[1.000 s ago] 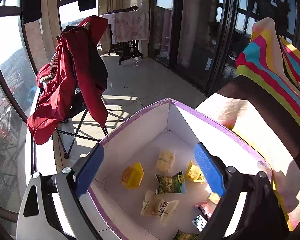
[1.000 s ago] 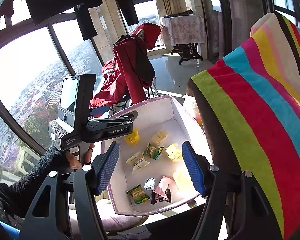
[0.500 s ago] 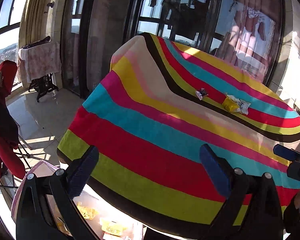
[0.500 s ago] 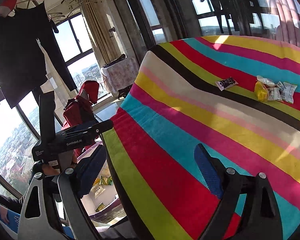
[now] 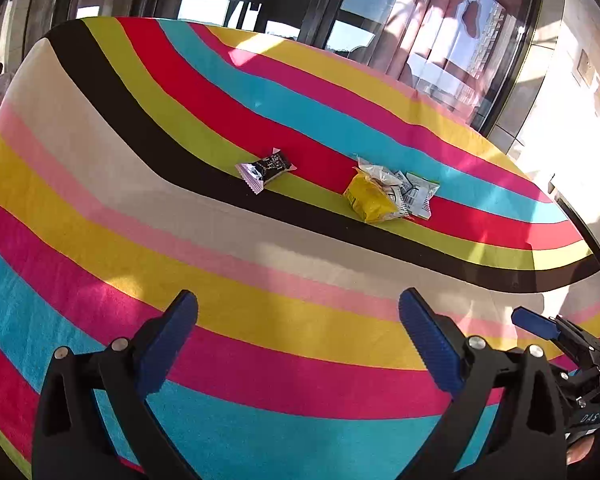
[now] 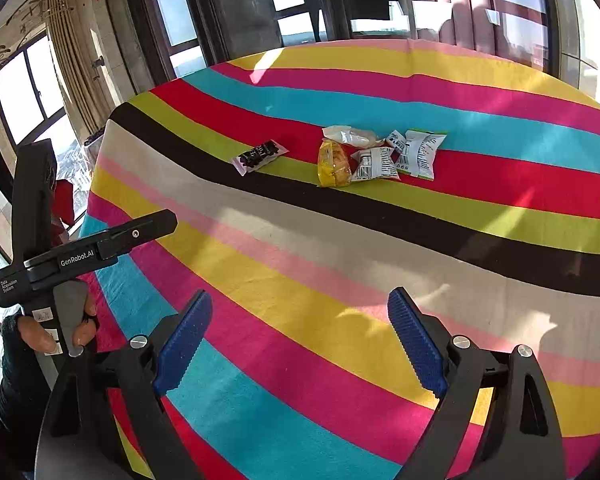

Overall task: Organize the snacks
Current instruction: 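Move both open tools back over the remaining snacks on the table, then grasp the yellow bread bag with the right tool and lift it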

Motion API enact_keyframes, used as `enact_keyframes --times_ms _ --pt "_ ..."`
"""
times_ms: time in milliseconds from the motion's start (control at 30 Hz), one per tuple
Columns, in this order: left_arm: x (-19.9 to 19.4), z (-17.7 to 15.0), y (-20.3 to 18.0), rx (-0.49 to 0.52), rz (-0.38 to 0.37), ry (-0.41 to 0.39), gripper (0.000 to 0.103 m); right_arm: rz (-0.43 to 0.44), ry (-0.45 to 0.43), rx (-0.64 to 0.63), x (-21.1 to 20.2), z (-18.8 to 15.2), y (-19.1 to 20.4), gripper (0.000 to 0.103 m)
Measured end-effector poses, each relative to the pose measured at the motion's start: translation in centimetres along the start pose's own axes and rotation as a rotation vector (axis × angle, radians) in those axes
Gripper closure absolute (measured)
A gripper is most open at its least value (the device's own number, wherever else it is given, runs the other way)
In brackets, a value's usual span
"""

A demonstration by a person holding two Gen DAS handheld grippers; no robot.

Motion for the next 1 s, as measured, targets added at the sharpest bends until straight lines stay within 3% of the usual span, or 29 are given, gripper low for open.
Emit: enact_keyframes --times_ms 167,267,433,600,700,767,800,1000 --pt "2.5 -2.0 1.6 -0.076 -0.035 0.079 0.002 -0.001 0.004 0.044 3.8 3.9 -1.9 0.016" --pt "2.2 -2.1 2.4 -0.126 -0.064 0.053 0.002 0.003 0.022 0.056 6.8 6.0 -2.1 0.016" --pt "1.9 -2.1 2.4 -0.123 -0.062 0.047 0.002 0.021 0.037 0.027 11.4 8.4 -0.9 0.022" --pt "2.0 -2.1 2.4 -0.125 -0.063 0.046 0.002 -0.038 0.058 -0.04 15.8 10.0 0.4 0.022" --pt "2.0 -2.0 2.4 -0.126 -0.063 0.046 0.002 -0.056 0.096 -0.064 17.4 10.5 0.7 0.032" --pt "2.0 -2.0 2.4 -0.125 -0.061 0.046 0.002 -0.088 0.122 -0.068 17.9 10.1 0.5 0.059" --pt "2.0 -2.0 2.4 -0.124 -0.06 0.046 0.002 -0.084 0.118 -0.062 17.6 9.9 0.4 0.068" --pt "2.2 -1.9 2.3 -0.119 -0.054 0.048 0.002 -0.019 0.058 -0.05 10.4 6.5 0.3 0.068"
Point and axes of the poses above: each gripper's, at about its wrist camera, not at the fingertips, and x roughly the way its jaws point, y to its left, z to its top, the point moved 6 cm from there along x, roughly the way its jaws point, and after that the axes turned 7 degrees about x, right-handed, at the moved point
